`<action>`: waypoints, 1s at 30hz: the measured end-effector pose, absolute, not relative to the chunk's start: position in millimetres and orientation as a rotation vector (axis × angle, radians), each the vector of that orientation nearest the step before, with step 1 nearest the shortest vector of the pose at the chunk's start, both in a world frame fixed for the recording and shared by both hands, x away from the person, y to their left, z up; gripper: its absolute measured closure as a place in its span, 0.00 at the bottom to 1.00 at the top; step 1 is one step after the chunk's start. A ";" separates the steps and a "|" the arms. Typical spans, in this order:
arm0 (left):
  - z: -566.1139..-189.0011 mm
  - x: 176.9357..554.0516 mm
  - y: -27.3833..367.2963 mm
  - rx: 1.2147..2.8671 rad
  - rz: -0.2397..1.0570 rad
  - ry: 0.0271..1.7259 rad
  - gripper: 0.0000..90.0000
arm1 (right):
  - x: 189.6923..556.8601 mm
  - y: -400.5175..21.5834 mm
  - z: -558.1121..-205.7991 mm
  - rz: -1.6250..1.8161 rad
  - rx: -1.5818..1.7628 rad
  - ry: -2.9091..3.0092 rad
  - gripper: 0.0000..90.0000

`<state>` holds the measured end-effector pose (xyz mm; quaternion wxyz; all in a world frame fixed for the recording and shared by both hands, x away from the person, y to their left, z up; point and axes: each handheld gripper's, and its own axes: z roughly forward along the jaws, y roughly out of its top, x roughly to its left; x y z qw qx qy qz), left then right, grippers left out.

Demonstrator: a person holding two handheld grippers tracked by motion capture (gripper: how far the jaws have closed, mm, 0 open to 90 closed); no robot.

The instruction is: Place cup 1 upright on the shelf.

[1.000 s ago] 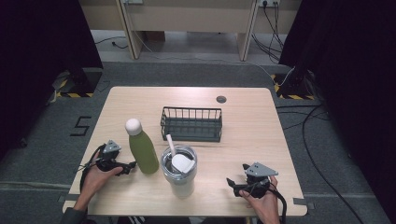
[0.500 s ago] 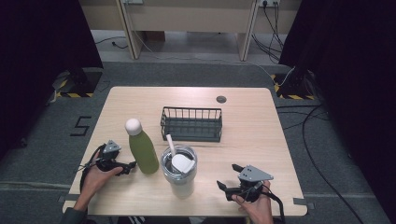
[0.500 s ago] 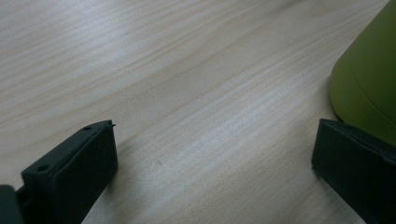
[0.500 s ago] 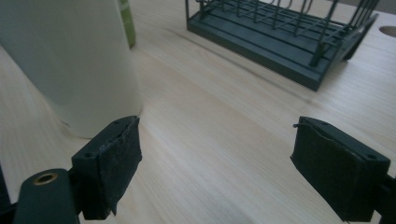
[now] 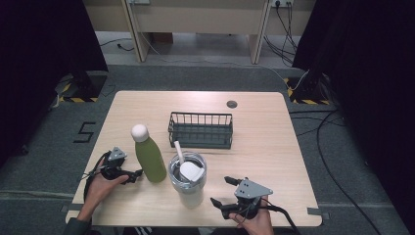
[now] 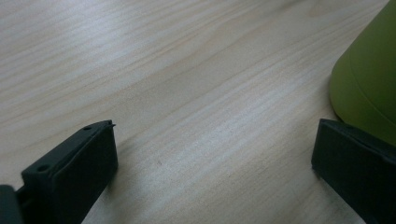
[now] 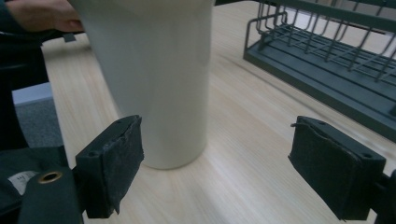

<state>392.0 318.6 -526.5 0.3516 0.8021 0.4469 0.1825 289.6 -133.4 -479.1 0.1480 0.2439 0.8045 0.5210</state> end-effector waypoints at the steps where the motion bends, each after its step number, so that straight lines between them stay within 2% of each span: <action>1: -526.6 392.0 318.6 2.076 0.472 1.157 0.00 | 289.3 -131.5 -479.1 1.513 0.697 2.312 0.19; 30: -526.5 392.0 318.6 2.076 0.473 1.157 0.00 | 303.1 -85.5 -488.1 1.648 0.586 2.334 0.16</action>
